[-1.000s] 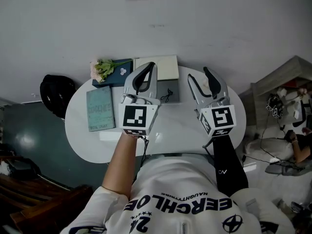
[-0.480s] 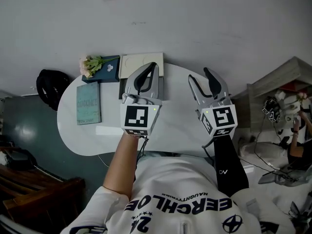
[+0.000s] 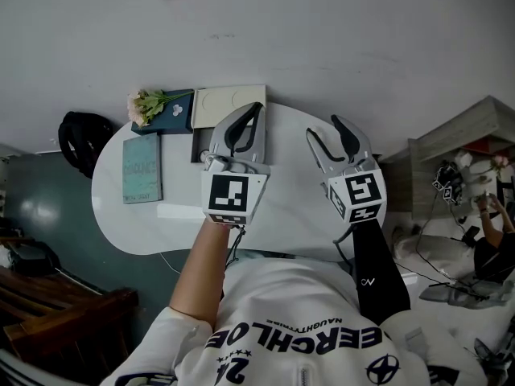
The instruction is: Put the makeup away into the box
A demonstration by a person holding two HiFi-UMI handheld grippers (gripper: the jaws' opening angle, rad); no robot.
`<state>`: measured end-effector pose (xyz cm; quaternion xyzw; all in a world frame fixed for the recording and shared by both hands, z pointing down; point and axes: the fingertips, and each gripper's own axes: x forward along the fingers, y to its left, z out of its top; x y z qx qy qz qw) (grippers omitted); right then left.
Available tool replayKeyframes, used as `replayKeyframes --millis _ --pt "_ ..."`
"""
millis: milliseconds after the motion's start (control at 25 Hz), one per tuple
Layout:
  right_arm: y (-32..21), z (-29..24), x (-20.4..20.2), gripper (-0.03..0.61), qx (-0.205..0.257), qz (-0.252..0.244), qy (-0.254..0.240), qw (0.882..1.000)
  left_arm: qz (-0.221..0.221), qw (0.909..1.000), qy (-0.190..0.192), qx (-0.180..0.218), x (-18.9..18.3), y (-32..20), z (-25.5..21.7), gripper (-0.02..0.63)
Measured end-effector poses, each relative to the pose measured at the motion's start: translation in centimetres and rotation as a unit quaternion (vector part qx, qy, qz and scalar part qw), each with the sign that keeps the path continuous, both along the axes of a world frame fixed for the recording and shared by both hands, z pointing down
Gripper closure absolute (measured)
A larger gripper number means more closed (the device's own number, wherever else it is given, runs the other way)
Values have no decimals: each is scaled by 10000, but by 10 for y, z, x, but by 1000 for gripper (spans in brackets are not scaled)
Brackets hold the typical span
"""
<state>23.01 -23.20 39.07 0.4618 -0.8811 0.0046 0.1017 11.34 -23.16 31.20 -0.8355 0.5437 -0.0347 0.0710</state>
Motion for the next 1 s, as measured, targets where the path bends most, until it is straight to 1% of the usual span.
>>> replayKeyframes --millis 160,400,480,560,640,720,880,920,960,1000 --pt "-9 48 -2 304 -490 -215 679 9963 14 10000 -38 -27 2 -2 4 614" --pt "-29 125 3 293 -1244 -535 1494 9795 -255 9995 -128 -164 -16 -6 18 614" --pt "-36 149 11 288 -1490 -571 1805 9705 -361 9990 -155 -235 -21 -7 24 614" --pt "-42 175 20 284 -1700 -615 2210 9584 -454 9983 -185 -305 -26 -5 29 614" --pt "-45 202 26 281 -1903 -707 2505 9466 -535 9976 -231 -368 -32 -2 34 614" --pt "-48 226 30 279 -2118 -769 2616 9385 -594 9970 -281 -419 -36 1 37 614" --pt "-55 260 33 281 -2450 -757 2688 9284 -731 9950 -370 -575 -44 6 47 614" --pt "-57 265 35 300 -2457 -781 2767 9257 -743 9947 -385 -595 -45 6 48 614" --pt "-60 269 36 425 -2431 -829 2851 9234 -747 9946 -393 -607 -46 6 49 614" --pt "-62 270 38 440 -2395 -909 2912 9217 -751 9945 -393 -618 -46 6 50 614"
